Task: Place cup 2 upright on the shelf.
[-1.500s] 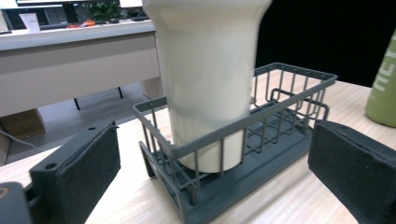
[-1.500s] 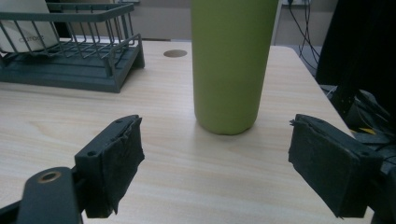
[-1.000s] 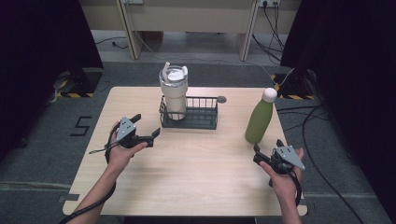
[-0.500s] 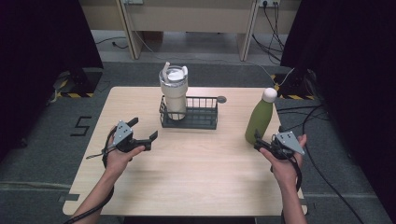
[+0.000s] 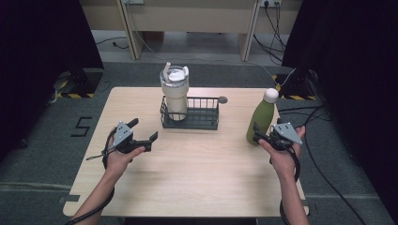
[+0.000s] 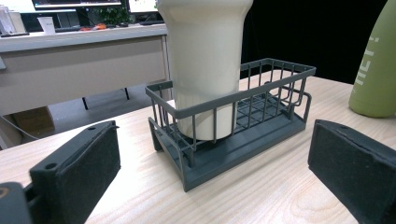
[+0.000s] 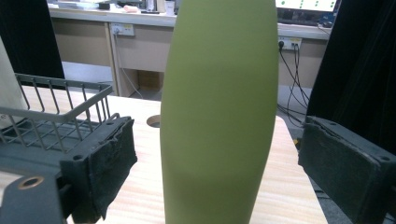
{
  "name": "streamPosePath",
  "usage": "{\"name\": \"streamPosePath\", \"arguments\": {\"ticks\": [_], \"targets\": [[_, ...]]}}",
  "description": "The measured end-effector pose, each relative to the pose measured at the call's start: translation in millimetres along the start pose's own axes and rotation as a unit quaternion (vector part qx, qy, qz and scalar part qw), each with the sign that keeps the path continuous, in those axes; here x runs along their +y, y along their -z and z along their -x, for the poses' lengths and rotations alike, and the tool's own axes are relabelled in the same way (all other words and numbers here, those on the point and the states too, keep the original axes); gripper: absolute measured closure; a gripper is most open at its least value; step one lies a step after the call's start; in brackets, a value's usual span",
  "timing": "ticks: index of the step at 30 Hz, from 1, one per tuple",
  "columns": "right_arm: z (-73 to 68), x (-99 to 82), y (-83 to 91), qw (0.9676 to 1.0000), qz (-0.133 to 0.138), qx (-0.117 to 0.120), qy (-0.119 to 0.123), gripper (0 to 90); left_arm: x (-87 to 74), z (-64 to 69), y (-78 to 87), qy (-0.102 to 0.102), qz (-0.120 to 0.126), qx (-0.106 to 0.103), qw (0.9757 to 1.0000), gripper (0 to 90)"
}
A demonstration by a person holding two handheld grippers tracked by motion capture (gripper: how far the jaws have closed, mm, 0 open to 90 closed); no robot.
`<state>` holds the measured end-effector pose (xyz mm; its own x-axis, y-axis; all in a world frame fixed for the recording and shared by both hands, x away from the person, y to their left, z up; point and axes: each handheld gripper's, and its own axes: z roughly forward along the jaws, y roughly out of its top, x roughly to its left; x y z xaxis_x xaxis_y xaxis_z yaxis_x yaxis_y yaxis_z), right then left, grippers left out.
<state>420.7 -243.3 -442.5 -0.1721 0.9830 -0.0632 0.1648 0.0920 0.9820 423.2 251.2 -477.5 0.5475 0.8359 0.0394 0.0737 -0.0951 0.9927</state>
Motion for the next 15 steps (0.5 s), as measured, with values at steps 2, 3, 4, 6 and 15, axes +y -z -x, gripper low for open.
{"name": "streamPosePath", "arguments": {"ticks": [2,3,4,6,15], "targets": [[-0.2,0.8,-3.5,1.0,-0.002,-0.002,0.0,11.0,-0.1,-0.1,0.3,0.001,0.0,0.0,1.0,1.4],[0.0,1.5,-5.0,1.0,-0.001,-0.003,0.0,11.1,-0.1,-0.2,0.3,0.002,0.0,0.0,1.0,1.4],[0.1,2.3,-6.5,1.0,-0.001,-0.002,0.001,11.1,-0.2,-0.2,0.2,0.002,0.0,0.0,1.0,1.3],[0.7,3.9,-10.4,1.0,-0.002,-0.003,0.003,11.1,-0.5,-0.3,-0.3,0.002,-0.001,0.0,1.0,1.3],[2.1,7.1,-24.1,0.9999,-0.006,-0.005,0.007,12.2,-0.6,-1.6,-0.2,0.006,0.002,0.0,1.0,0.8]]}}
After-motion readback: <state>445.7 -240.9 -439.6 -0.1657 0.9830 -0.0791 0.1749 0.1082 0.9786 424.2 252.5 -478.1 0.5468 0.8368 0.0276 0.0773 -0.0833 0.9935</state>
